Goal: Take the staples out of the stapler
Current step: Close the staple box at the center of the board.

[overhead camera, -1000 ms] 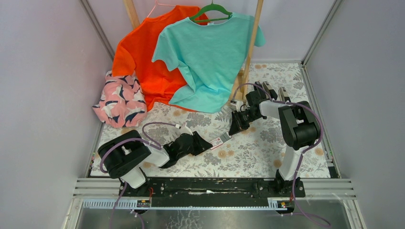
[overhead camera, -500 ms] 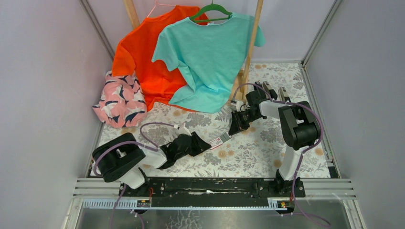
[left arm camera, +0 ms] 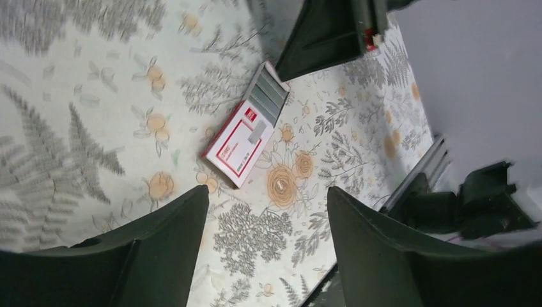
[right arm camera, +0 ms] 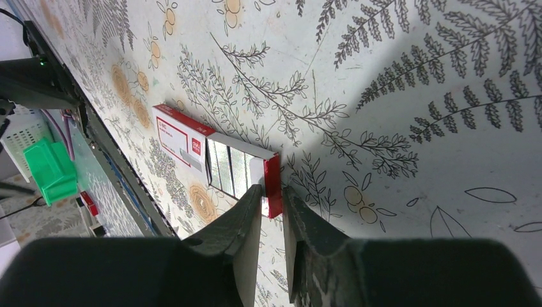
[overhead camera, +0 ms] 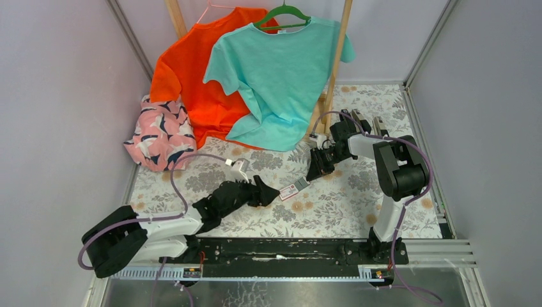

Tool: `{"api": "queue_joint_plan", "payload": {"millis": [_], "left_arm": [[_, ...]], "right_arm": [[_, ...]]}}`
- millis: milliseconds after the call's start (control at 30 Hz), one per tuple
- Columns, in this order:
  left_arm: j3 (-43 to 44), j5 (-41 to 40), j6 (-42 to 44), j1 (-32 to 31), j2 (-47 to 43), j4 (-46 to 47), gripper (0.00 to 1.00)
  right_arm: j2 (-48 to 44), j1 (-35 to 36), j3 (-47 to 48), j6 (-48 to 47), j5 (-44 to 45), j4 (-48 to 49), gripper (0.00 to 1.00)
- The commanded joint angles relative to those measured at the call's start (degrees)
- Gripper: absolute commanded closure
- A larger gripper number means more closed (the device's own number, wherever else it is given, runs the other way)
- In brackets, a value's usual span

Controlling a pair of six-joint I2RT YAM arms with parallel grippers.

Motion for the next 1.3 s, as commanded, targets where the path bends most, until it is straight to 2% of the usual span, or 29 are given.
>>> {"api": "queue_joint_plan", "payload": {"millis": [0,100,200,333,400,500,767,1067,1267], "left_arm": [[-0.4,4.5,23.2,-0.1,-1.4,8.4,0.23],[-2.3,8.1,32.9,-0.1,2.5,20.8,0.22],[-7.0,10.6,41.8,-0.1,9.8,37.8,0.21],[-9.2,12.1,46.9,-0.1,23.0,55.1,0.20],[-8.4,12.7,48.4,-0.2,29.0,58.7,0.20],[-6.2,12.6,48.9,-0.1,33.0,58.8,0.20],[-5.2,5.6,47.8,-0.5,32.2,56.0,0.17],[-2.8,3.5,54.1,-2.7,24.8,44.1,0.16],[-3.9,4.7,57.7,-2.7,24.7,45.2,0.10]], "right_arm": [[-1.2,-0.2,0.8,-1.3,-0.4,-1.0,0.74],[-0.9,-0.3,0.9,-1.4,-0.7,-1.2,0.74],[-0.9,-0.3,1.0,-1.6,-0.9,-1.3,0.74],[-0.4,-0.3,1.3,-1.7,-0.9,-1.5,0.74],[-0.3,-0.3,1.2,-1.8,-0.8,-1.6,0.74],[-0.2,-0.3,1.3,-1.9,-0.6,-1.6,0.74],[-0.2,-0.3,1.2,-1.9,-0.8,-1.6,0.74],[0.2,-0.2,1.3,-2.0,-0.8,-1.6,0.74],[0.5,-0.2,1.4,-2.1,-0.6,-1.6,0.74]]}}
